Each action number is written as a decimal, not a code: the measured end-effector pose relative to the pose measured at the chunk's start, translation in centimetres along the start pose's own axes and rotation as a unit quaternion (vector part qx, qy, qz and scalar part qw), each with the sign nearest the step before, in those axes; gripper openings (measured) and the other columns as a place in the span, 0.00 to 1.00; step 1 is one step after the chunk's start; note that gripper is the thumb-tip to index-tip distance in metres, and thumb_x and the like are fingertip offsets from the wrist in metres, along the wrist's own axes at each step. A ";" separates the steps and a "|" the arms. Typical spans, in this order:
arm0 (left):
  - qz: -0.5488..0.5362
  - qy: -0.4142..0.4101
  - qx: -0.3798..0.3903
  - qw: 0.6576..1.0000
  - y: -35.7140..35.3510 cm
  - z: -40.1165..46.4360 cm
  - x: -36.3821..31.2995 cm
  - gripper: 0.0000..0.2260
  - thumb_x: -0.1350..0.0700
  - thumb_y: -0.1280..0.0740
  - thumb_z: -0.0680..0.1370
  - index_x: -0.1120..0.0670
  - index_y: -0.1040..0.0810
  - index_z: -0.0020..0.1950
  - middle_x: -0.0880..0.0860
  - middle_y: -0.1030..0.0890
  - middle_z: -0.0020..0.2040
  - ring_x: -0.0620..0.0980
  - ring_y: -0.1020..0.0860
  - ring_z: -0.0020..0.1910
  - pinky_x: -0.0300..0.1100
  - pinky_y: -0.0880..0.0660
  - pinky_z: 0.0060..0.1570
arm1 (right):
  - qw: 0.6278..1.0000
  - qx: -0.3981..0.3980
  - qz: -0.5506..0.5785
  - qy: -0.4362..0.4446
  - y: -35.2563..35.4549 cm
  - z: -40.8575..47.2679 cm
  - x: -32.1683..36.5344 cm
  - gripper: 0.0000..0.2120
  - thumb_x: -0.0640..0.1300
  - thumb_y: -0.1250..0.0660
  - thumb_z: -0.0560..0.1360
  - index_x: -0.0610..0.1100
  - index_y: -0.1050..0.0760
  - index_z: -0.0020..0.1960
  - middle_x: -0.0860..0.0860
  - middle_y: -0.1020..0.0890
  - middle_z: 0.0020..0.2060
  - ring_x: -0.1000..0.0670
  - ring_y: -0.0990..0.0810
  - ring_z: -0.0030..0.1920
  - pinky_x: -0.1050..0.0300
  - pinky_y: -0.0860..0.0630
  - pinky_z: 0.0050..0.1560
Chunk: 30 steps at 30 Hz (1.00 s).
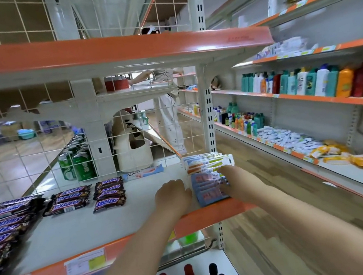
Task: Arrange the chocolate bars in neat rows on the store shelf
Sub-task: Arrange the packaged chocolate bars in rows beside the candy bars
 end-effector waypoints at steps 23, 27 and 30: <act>0.001 -0.010 -0.027 1.000 -0.2 -0.1 0.8 0.16 0.48 0.45 0.81 0.57 0.27 0.58 0.54 0.23 0.56 0.51 0.24 0.54 0.40 0.30 0.48 | 0.995 0.048 -0.075 0.036 -0.4 0.0 -0.8 0.18 0.51 0.32 0.73 0.46 0.29 0.61 0.48 0.29 0.57 0.46 0.29 0.59 0.52 0.28 0.53; -0.005 -0.011 -0.031 0.999 -0.1 -0.2 1.3 0.16 0.48 0.46 0.81 0.57 0.27 0.58 0.54 0.23 0.56 0.51 0.25 0.55 0.40 0.30 0.48 | 0.996 0.039 -0.075 0.037 -0.1 -0.1 -0.7 0.14 0.51 0.33 0.74 0.46 0.30 0.55 0.50 0.25 0.55 0.46 0.26 0.56 0.52 0.32 0.55; -0.007 -0.014 -0.033 0.999 0.0 -0.4 1.4 0.15 0.48 0.45 0.81 0.57 0.27 0.58 0.54 0.23 0.56 0.51 0.25 0.55 0.40 0.31 0.48 | 0.995 0.045 -0.081 0.040 -0.1 -0.1 -0.6 0.11 0.50 0.34 0.75 0.46 0.29 0.54 0.51 0.24 0.54 0.46 0.26 0.56 0.52 0.35 0.55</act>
Point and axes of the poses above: each hand's wrist, its own z-axis towards the middle knuckle, its own y-axis out of the back of the hand, x = y × z, the point moved 7 cm from there along z, towards the middle knuckle
